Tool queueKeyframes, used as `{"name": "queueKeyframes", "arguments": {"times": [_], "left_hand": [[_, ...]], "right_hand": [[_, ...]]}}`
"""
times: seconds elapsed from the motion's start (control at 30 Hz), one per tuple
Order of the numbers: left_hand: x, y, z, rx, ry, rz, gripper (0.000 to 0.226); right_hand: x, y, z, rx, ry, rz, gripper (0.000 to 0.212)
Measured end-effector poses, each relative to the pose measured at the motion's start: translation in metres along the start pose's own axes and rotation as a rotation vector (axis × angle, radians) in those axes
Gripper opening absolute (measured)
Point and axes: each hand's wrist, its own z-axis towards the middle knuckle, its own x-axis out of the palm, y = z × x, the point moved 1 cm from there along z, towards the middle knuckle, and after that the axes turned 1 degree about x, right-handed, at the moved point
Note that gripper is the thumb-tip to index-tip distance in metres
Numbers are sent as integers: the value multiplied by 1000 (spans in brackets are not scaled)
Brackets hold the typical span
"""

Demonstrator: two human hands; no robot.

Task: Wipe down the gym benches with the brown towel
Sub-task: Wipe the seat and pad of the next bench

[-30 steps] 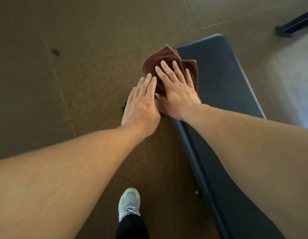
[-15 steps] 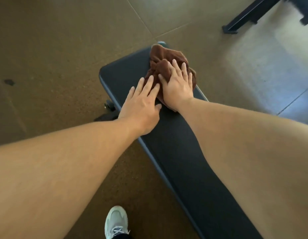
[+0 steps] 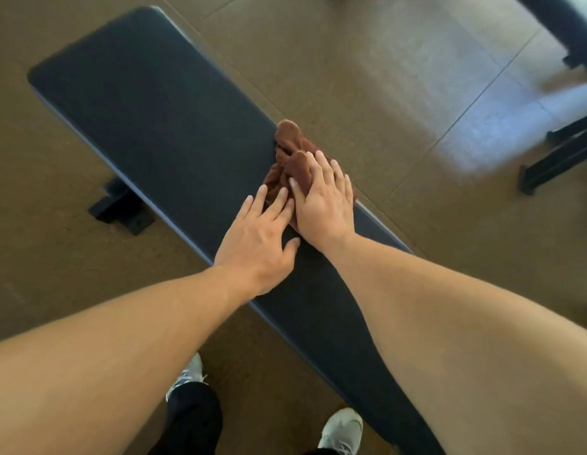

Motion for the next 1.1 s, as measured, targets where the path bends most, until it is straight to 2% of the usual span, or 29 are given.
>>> {"name": "queueKeyframes", "arguments": {"times": [0.33,0.57,0.73,0.87,1.0,1.1], "left_hand": [[107,-167,-61,70,56,43,74],[156,-228,-113,85,111,25,74],[159,-235,-165,128,216,26,68],[151,-218,-223,72,331,24,78],[142,-192,-263,14,409,37,84],[139,-174,-277,-23,465,19,86]], "right_hand": [[-45,-168,-126,98,-55,61,57],[-50,-223,-205,208,-42,17,65],[-40,-211,-273,408,-12,327,67],[-29,-171,-323,602,55,519,74],[-14,-130,-345,863,66,619,81],[-8,-113,-350,960,74,607,80]]}}
